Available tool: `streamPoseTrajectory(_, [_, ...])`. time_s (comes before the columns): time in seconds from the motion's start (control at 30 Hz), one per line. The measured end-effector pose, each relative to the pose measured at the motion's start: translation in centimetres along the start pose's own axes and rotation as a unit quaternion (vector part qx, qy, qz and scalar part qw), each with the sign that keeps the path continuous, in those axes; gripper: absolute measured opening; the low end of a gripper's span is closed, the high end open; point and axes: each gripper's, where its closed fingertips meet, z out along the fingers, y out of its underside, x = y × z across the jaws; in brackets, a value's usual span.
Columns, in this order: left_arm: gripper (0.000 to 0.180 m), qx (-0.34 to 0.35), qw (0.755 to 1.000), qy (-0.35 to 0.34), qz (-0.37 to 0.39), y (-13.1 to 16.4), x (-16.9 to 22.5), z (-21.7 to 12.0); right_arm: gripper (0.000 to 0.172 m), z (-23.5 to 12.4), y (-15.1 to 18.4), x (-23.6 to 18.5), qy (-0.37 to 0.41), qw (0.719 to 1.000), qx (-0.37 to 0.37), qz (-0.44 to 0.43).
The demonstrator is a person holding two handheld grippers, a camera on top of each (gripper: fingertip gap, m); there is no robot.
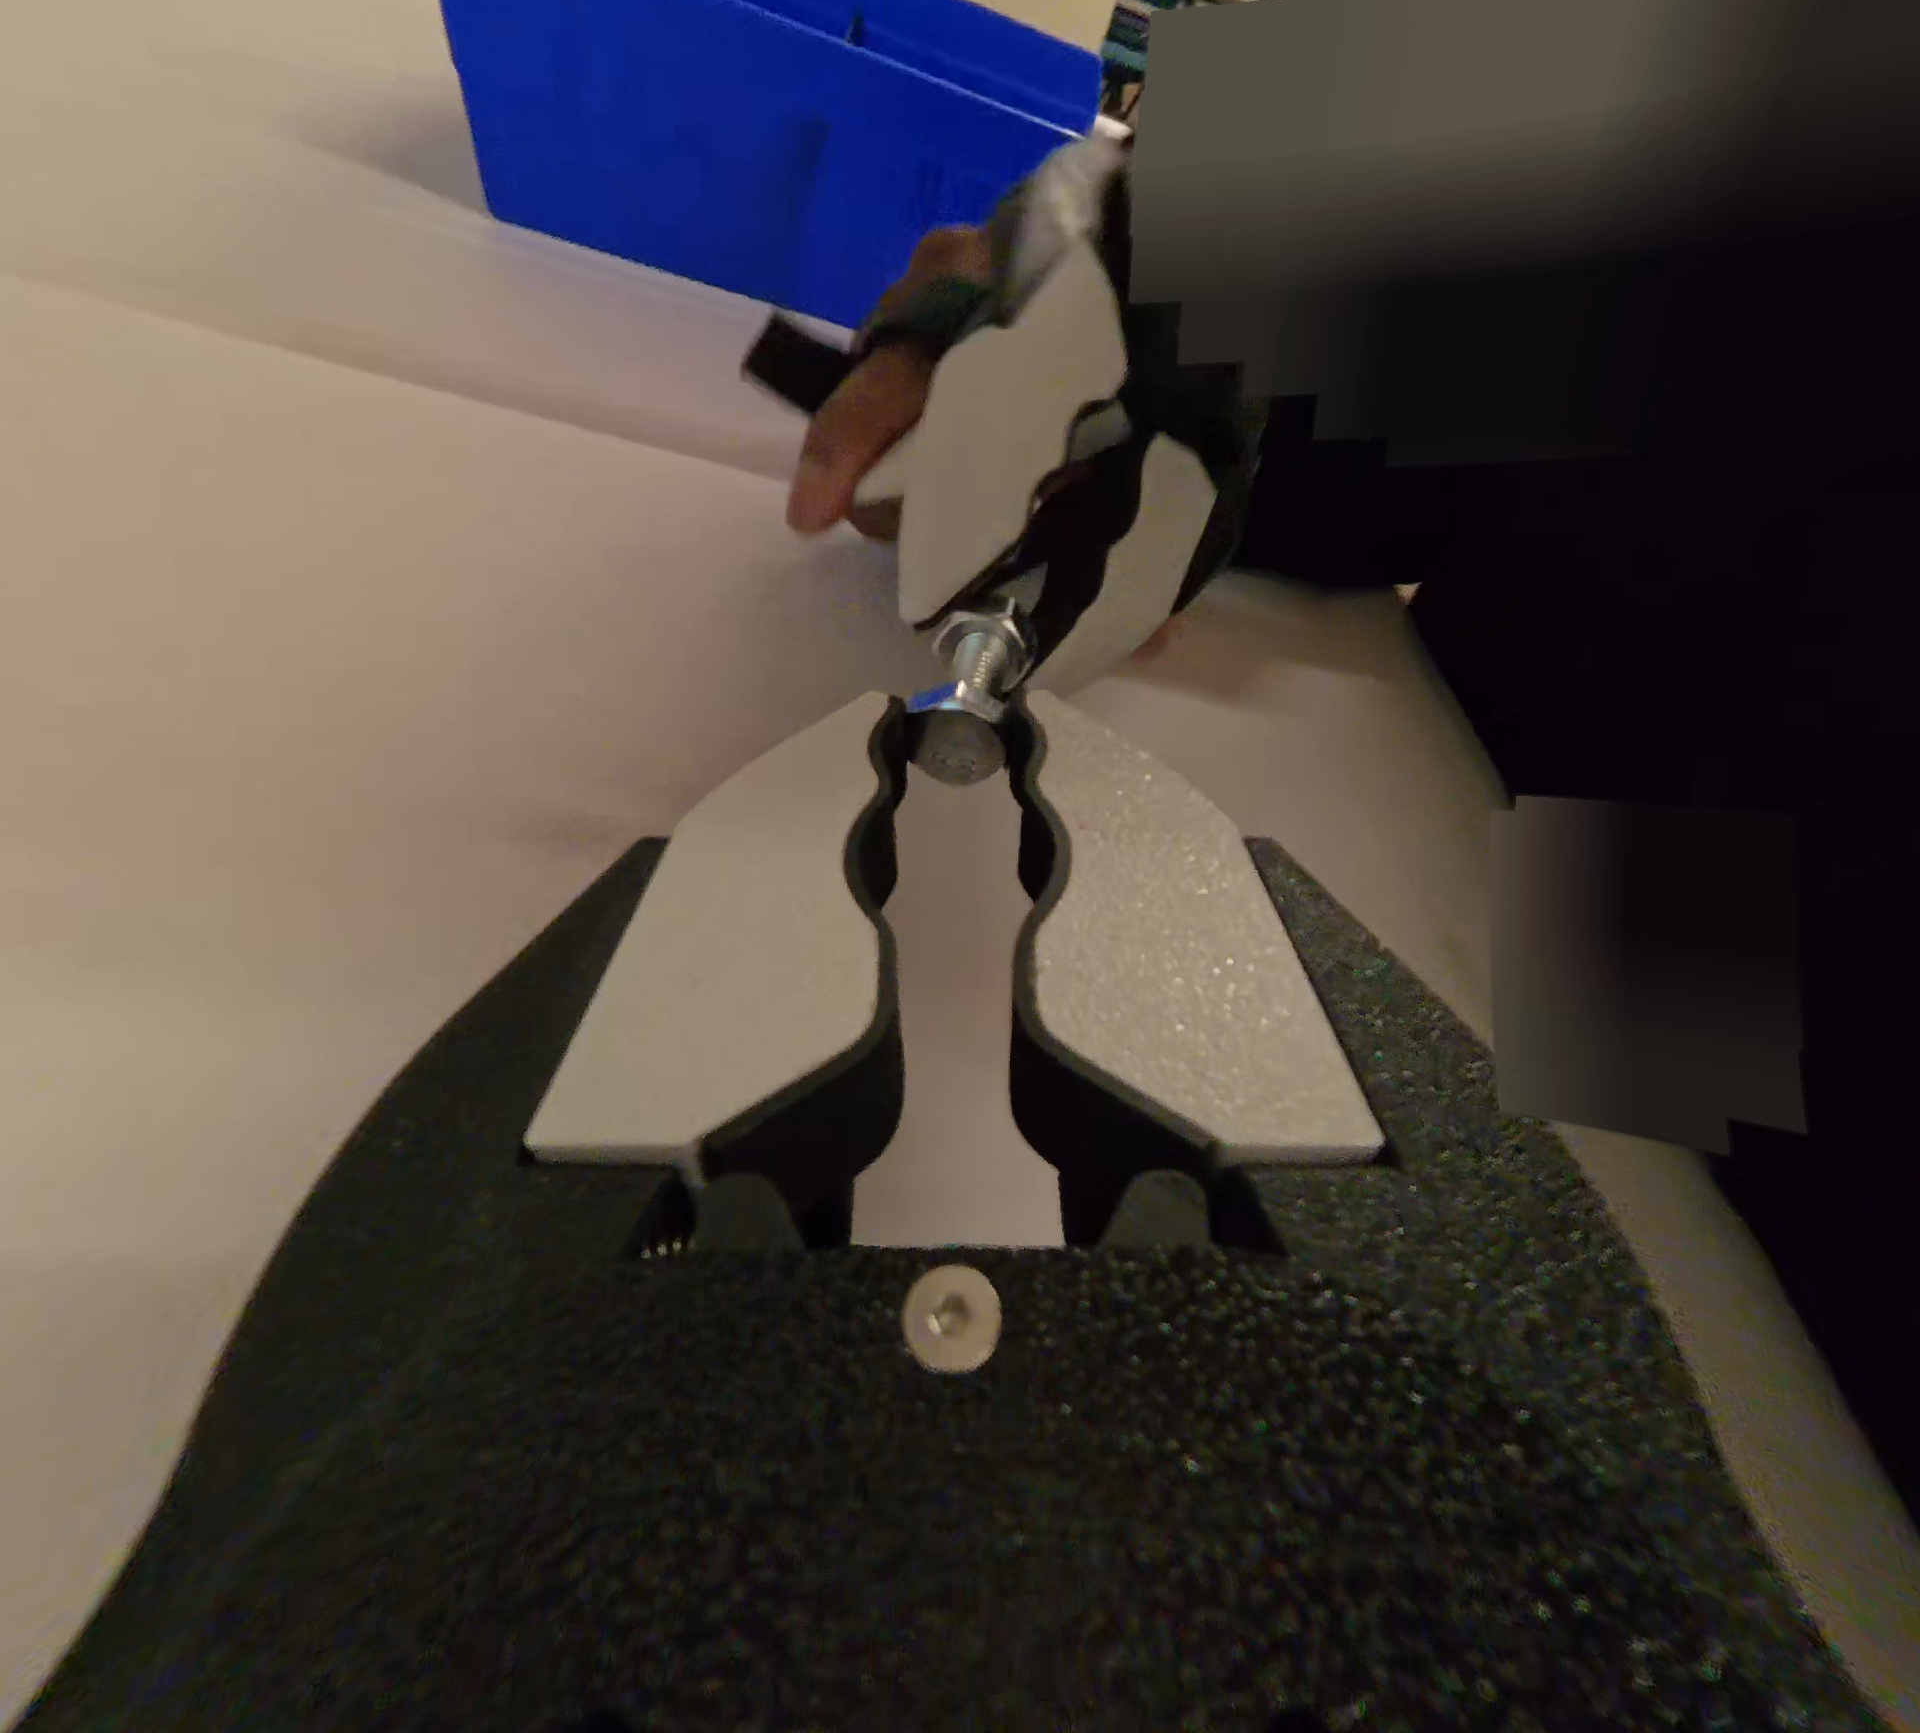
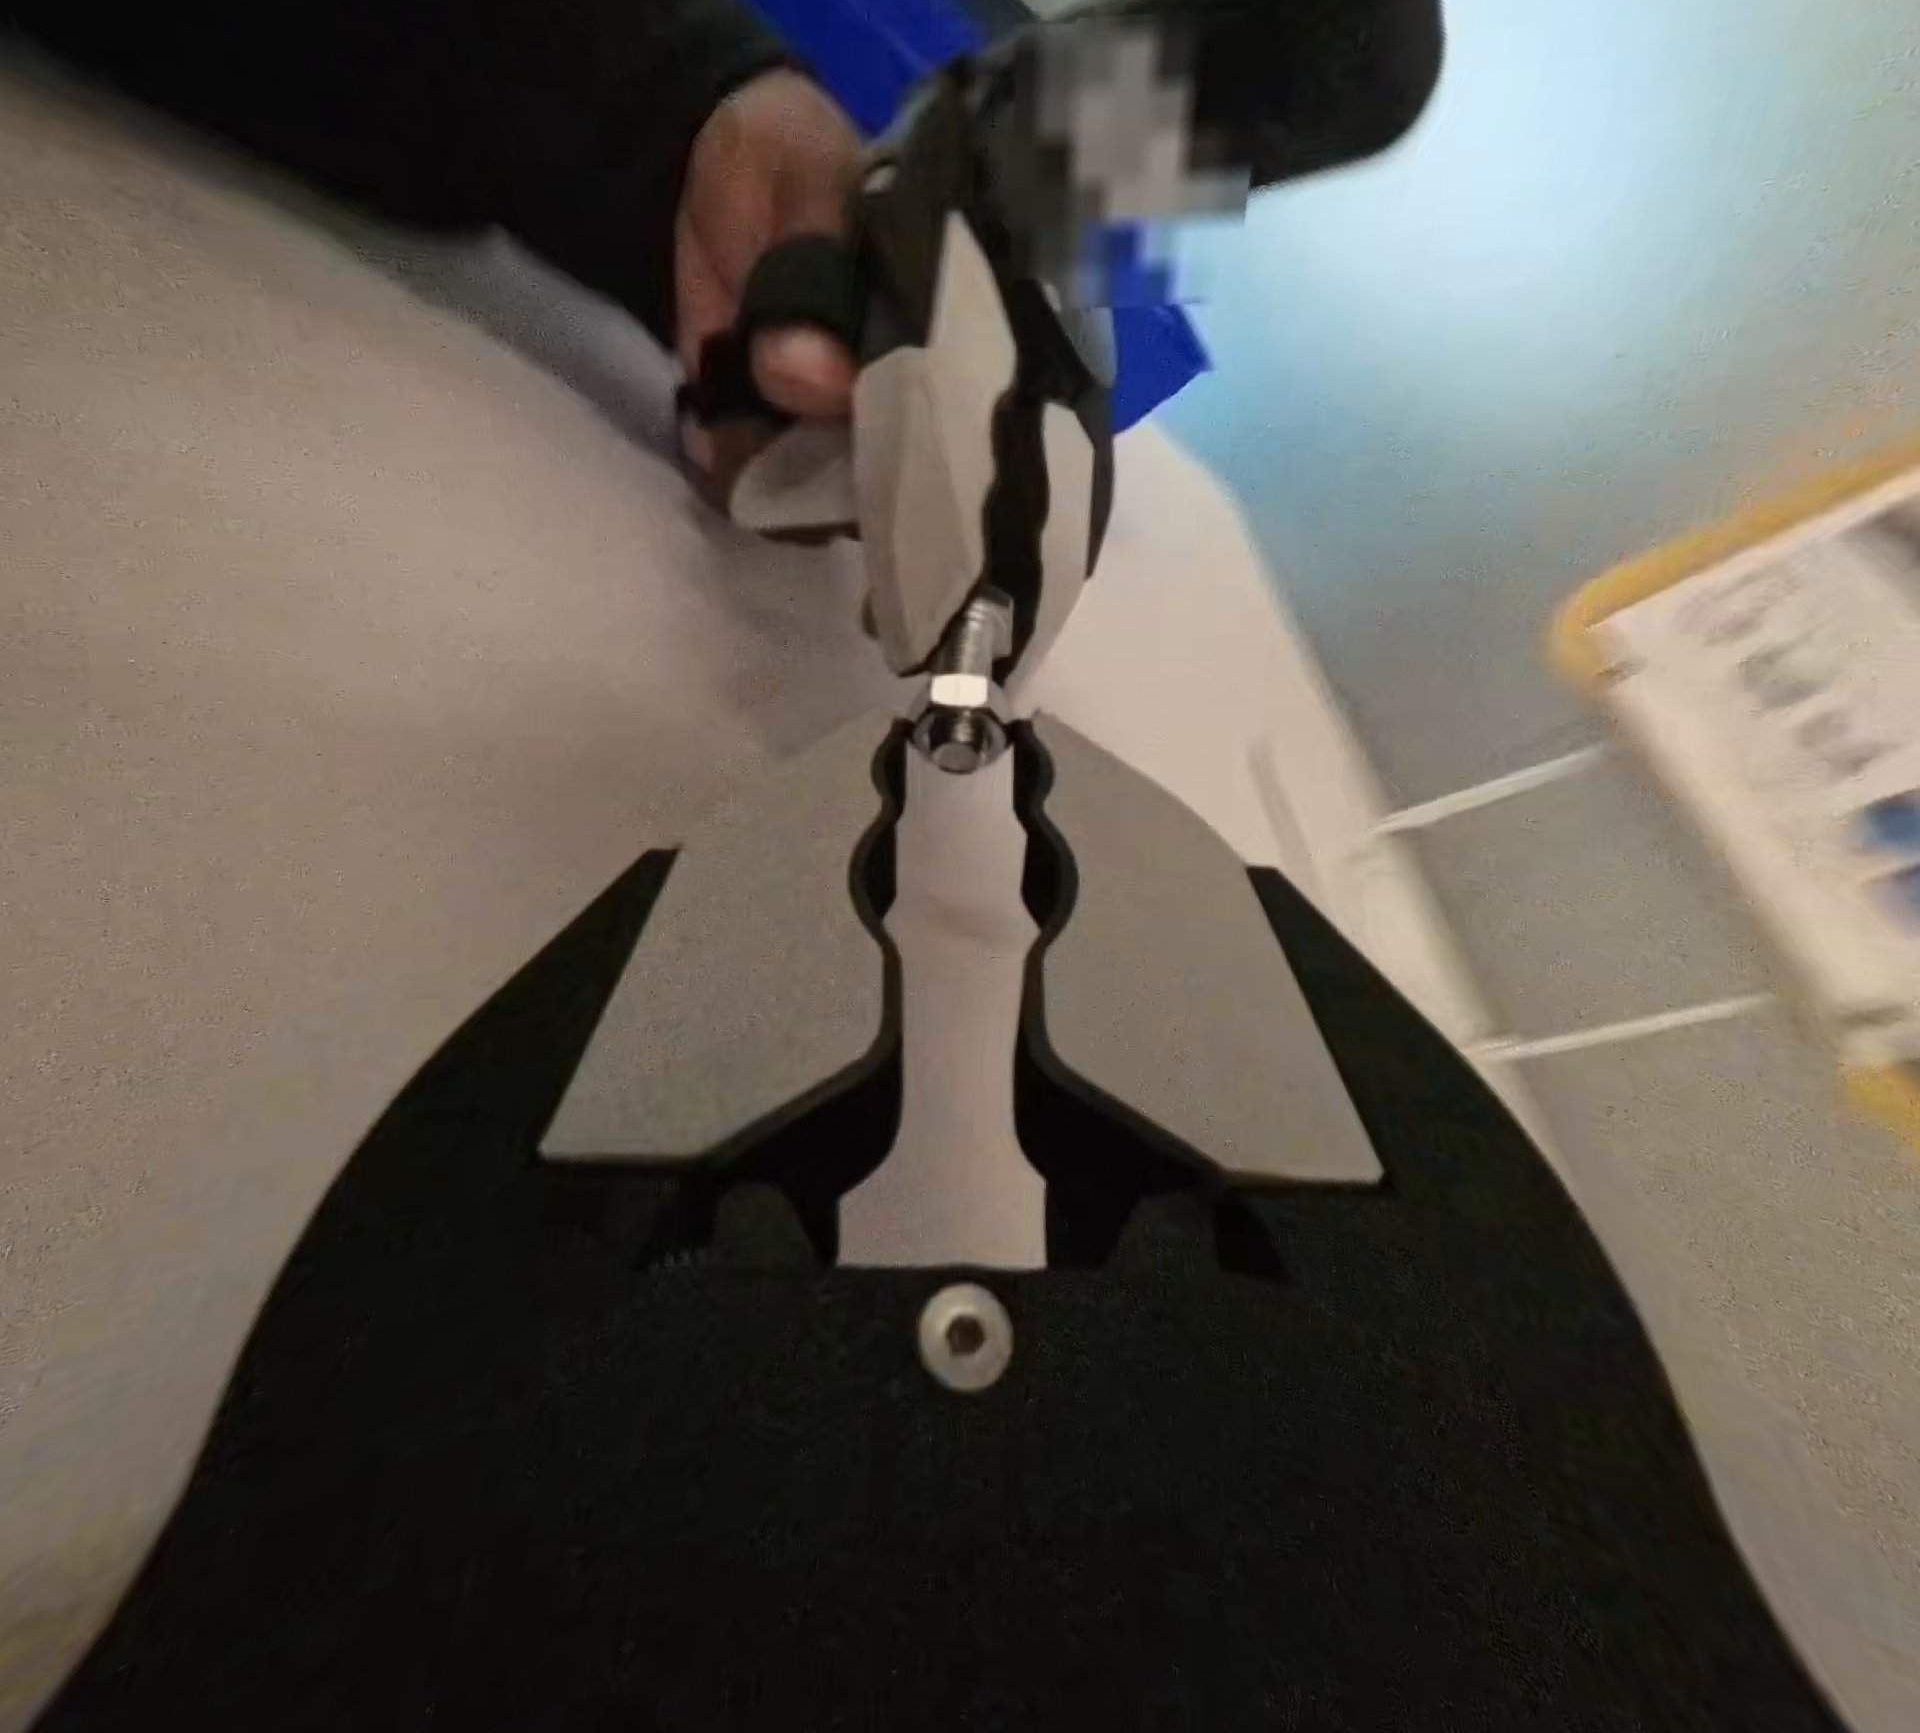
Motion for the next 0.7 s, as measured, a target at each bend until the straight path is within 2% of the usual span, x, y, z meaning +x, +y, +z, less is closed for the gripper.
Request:
streamPoseTrajectory(0.03, [0.018,0.002,1.0,0.009,-0.016,0.0,0.0,0.0,0.019,0.0,0.0,0.1,0.027,0.996,-0.011,-0.084])
streamPoseTrajectory(0.07, [0.018,0.004,1.0,0.01,-0.025,0.0,-0.1,0.0,0.019,0.0,0.0,0.2,0.042,0.991,-0.021,-0.125])
streamPoseTrajectory(0.1, [0.018,0.007,1.0,0.01,-0.026,-0.1,-0.1,0.0,0.019,0.0,-0.1,0.3,0.046,0.991,-0.022,-0.12])
streamPoseTrajectory(0.23, [0.018,0.032,0.999,-0.007,-0.003,-0.9,-0.4,-0.4,0.022,-0.4,-0.9,1.5,0.023,0.996,0.03,0.084])
streamPoseTrajectory(0.3, [0.018,0.036,0.999,-0.017,0.008,-1.1,-0.5,-0.5,0.031,-0.3,-0.6,1.7,-0.011,0.979,0.038,0.198])
streamPoseTrajectory(0.37, [0.018,0.035,0.999,-0.021,0.018,-1.1,-0.5,-0.5,0.034,-0.3,-0.4,2.1,-0.031,0.958,0.048,0.282])
streamPoseTrajectory(0.47, [0.018,0.031,0.999,-0.029,0.033,-1.1,-0.5,-0.5,0.032,-0.2,-0.5,1.9,-0.06,0.933,0.058,0.35])
streamPoseTrajectory(0.53, [0.018,0.029,0.998,-0.031,0.039,-1.1,-0.5,-0.5,0.021,-0.2,-0.7,1.3,-0.079,0.931,0.061,0.351])
streamPoseTrajectory(0.6, [0.018,0.024,0.998,-0.027,0.041,-1.0,-0.3,-0.4,0.019,-0.1,-0.7,1.0,-0.074,0.945,0.054,0.313])
streamPoseTrajectory(0.7, [0.018,0.021,0.999,-0.013,0.022,-0.8,-0.1,-0.3,0.019,-0.2,-0.8,0.8,-0.029,0.985,0.043,0.163])
